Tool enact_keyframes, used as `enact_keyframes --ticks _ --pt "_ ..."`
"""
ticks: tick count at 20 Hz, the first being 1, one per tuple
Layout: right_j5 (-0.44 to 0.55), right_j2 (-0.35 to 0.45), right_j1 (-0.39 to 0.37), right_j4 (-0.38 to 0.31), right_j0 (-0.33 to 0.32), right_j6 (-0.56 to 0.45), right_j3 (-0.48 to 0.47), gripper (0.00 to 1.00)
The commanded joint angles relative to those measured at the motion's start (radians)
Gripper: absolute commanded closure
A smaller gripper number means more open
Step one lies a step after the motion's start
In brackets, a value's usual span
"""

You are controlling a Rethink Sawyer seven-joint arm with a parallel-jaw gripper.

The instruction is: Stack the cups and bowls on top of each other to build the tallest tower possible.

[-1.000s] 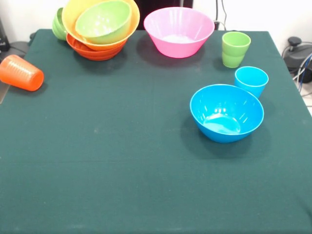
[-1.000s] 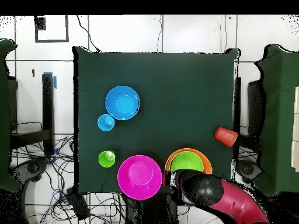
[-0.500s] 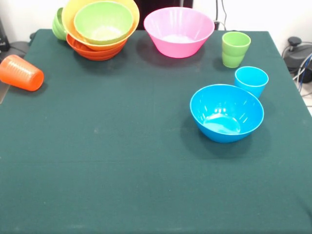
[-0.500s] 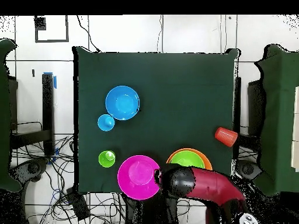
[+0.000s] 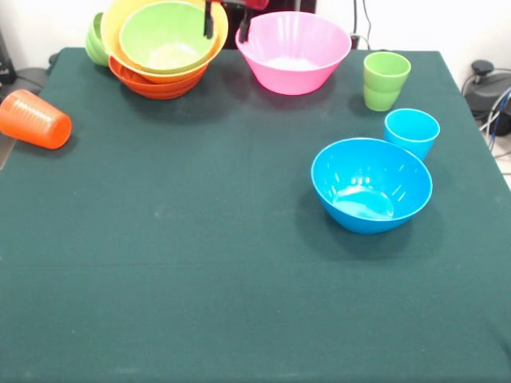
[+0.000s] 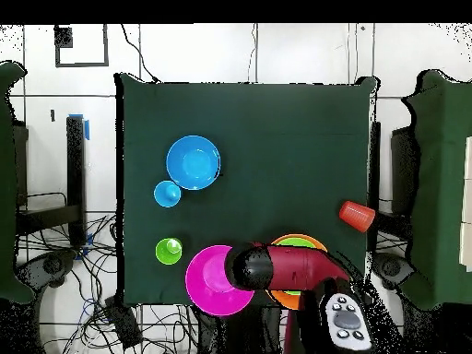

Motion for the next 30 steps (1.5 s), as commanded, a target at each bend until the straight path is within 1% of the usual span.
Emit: enact_keyframes --ticks 1,3,5,10,13,15,18,25,30 --pt "-0.116 -0.039 0.188 -0.026 0.091 0.192 -0.165 0.0" --pt "-0.121 -0.044 0.202 -0.025 0.101 0.193 -0.178 0.0" --pt "-0.121 -0.056 0.195 -0.034 0.112 0.189 -0.186 0.0" --pt "-0.128 -0.039 0.203 -0.034 0.079 0.154 -0.187 0.0" --pt "-0.13 -0.038 0.203 -0.033 0.081 0.153 -0.186 0.0" --pt "-0.107 -0.048 0.194 -0.018 0.099 0.17 -0.182 0.0" --pt "-0.101 -0.088 0.179 -0.006 0.156 0.214 -0.173 0.0" --pt "-0.098 -0.085 0.182 0.01 0.153 0.197 -0.169 0.0" --pt "-0.024 -0.111 0.14 0.034 0.205 0.209 -0.171 0.0"
